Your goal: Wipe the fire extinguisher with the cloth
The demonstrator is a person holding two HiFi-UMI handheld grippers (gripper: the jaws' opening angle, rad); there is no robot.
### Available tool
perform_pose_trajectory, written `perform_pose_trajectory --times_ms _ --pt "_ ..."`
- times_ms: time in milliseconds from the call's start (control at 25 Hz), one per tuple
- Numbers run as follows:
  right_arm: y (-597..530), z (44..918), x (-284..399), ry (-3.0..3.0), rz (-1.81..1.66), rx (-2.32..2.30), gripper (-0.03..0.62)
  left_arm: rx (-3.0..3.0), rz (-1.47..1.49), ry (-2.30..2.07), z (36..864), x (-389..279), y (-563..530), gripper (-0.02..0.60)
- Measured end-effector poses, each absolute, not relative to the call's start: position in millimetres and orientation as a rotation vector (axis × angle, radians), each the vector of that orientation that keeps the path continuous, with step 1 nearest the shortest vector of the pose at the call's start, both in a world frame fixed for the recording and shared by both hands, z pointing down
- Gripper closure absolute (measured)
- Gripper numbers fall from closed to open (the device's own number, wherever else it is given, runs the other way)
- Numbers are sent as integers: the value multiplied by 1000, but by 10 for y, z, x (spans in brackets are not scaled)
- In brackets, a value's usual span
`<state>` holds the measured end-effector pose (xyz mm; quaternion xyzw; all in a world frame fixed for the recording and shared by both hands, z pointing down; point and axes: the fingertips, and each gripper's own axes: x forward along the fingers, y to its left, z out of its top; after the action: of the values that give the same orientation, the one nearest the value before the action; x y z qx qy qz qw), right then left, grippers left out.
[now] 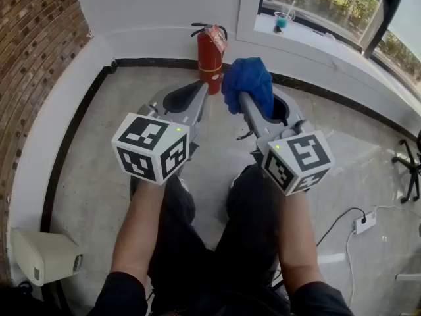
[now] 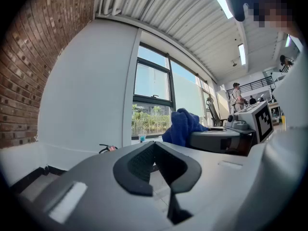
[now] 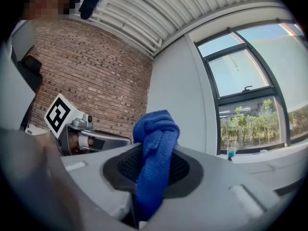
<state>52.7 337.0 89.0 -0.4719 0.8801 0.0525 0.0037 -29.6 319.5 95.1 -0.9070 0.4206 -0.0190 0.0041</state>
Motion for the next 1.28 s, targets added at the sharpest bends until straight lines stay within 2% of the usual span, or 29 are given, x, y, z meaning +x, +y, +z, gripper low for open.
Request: perform_pose_trajectory --times_ms 1280 --pt "3215 829 589 2768 147 -1488 503 -2843 -113 1281 900 -185 3029 577"
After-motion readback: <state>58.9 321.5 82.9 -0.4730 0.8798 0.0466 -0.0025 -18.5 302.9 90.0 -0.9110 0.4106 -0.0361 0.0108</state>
